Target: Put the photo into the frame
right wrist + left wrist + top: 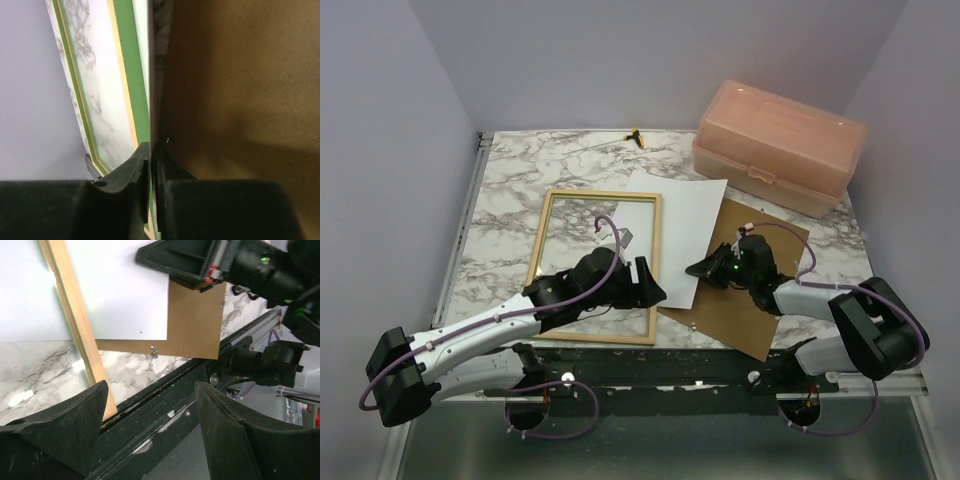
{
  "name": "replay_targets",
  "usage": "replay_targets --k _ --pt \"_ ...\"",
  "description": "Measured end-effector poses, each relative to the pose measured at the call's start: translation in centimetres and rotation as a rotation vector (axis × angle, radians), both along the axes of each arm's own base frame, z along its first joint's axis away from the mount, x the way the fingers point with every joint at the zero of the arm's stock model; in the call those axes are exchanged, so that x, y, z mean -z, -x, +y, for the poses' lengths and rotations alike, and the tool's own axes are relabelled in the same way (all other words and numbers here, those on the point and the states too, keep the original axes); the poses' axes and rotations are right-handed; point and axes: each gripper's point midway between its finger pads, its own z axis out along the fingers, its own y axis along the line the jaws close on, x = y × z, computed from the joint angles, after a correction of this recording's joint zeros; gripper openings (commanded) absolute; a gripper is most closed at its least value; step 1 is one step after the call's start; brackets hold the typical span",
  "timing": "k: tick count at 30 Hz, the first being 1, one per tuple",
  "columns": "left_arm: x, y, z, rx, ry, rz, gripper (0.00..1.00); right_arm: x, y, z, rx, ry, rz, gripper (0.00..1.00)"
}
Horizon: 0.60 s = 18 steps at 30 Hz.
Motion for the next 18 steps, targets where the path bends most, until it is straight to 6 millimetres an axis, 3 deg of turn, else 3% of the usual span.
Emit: replay_targets --k 4,14,18 --pt "0.9 -0.2 0.6 -0.037 -0.045 0.028 0.73 -1.5 -0.3 -0.4 -0.002 0.038 -0.039 0.0" --pt "3.1 -1.7 -0.1 -0.098 -0.214 0.128 0.73 -10.2 -1.9 -2.4 0.022 0.193 -0.205 0.0" --pt "4.5 -2.1 -0.9 -0.1 -0.273 0.166 0.72 -12.2 -1.4 -3.5 0.023 0.26 -0.215 0.0"
